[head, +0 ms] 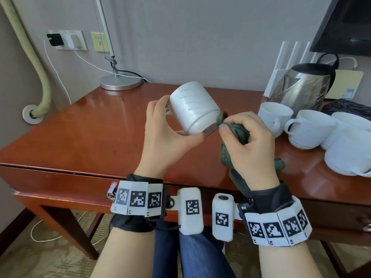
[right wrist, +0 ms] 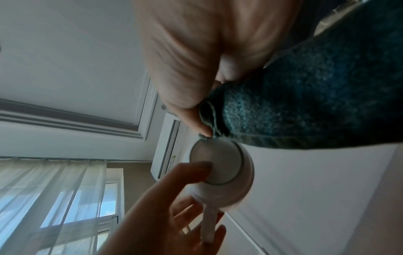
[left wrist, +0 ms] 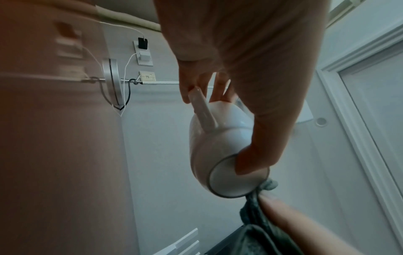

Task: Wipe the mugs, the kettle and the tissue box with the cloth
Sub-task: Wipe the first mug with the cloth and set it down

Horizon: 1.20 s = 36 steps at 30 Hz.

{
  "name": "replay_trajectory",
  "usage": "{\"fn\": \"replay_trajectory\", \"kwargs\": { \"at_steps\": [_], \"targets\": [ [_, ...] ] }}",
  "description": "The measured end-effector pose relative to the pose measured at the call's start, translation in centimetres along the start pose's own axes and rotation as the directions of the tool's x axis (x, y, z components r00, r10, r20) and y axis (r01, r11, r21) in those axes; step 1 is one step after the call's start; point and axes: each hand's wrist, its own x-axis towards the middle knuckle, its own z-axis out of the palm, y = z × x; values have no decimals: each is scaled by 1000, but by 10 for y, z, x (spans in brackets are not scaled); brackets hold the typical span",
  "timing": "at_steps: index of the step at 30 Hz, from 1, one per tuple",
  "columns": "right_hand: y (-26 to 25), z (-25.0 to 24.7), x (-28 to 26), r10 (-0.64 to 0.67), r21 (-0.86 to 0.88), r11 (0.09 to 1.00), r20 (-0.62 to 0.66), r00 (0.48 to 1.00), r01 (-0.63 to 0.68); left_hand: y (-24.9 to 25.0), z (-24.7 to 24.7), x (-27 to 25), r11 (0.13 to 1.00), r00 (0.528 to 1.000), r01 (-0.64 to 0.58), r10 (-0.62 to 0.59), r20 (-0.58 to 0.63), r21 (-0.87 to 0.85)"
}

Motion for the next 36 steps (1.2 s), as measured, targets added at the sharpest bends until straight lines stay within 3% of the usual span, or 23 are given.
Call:
{"fn": "replay_trajectory", "kwargs": {
  "at_steps": [3,11,18,23,28,32,36],
  "targets": [
    [-7,3,-2,-42,16,999,47,998,42,3,1,0,1000,1000,-8,8,9,-23],
    [-12,-1,3,-48,83,995,10,999,47,1,3,-1,997,998,-59,58,15,50],
    [-3,0,1,150,120,982,-44,988,-144,2,3,-2,996,998,-55,52,31,74],
    [-12,4,-1,8,75,997,20,1000,-9,5,7,-2,986,994,-97,89,60,136],
    [-5,-2,2,66,66,996,-25,998,-64,4,7,-2,979,995,-92,84,52,181],
    [-8,0,-3,-2,82,997,93,996,-6,11,6,-2,974,996,-89,86,23,208],
    [-8,-6,-2,-45,107,994,86,995,36,14,2,-3,961,996,-91,85,35,261]
  ]
}}
